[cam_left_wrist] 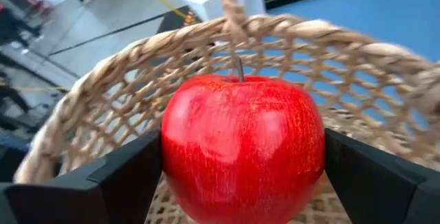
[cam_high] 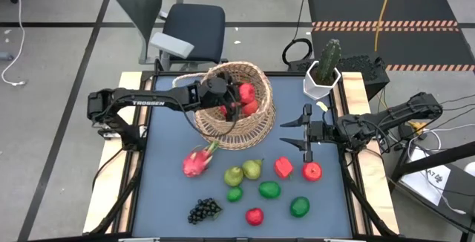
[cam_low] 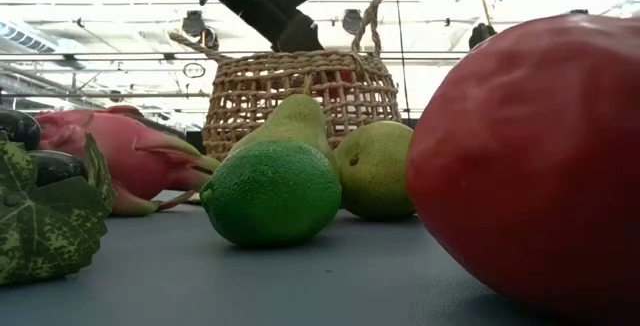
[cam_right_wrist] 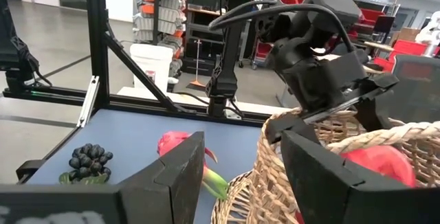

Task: Build produce basket
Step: Put the apple into the basket

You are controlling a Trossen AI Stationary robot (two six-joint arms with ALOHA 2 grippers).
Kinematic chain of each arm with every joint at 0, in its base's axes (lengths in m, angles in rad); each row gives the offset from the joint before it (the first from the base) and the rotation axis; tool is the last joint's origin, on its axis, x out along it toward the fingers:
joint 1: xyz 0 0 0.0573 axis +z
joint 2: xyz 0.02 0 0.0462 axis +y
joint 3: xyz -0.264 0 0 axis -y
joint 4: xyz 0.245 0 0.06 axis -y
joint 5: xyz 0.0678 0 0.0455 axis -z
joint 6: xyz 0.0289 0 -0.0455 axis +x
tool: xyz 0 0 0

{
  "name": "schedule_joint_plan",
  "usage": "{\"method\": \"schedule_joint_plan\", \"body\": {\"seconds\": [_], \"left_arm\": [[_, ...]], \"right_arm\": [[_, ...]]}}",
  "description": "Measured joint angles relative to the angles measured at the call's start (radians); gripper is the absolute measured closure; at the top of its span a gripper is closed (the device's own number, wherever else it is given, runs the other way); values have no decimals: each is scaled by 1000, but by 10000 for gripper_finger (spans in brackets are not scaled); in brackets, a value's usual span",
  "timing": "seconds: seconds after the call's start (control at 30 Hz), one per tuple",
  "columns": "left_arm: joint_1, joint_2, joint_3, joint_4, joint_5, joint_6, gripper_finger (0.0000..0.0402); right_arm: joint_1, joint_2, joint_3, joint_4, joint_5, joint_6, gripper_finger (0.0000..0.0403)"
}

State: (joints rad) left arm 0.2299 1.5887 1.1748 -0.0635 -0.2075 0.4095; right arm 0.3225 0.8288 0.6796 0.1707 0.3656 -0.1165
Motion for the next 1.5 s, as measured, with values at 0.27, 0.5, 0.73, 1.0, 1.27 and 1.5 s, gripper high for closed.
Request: {"method": "schedule_joint_plan", "body": {"seconds": [0.27,0.5,0.73,1.0,1.27,1.5], "left_arm": [[55,57,-1,-4,107,-53,34],[81,107,-1,6,105,-81,34],[113,129,-1,12,104,-193,34],[133,168,1,30,103,-274,34],[128,192,-2,47,67,-262,34],[128,192,-2,49,19,-262,34]], "right_arm": [[0,0,0,0,0,0,216],[0,0,0,0,0,0,216],[0,0,0,0,0,-1,216],[0,0,0,0,0,-1,216],[0,0,0,-1,0,-1,216],[0,0,0,-1,0,-1,216]]}}
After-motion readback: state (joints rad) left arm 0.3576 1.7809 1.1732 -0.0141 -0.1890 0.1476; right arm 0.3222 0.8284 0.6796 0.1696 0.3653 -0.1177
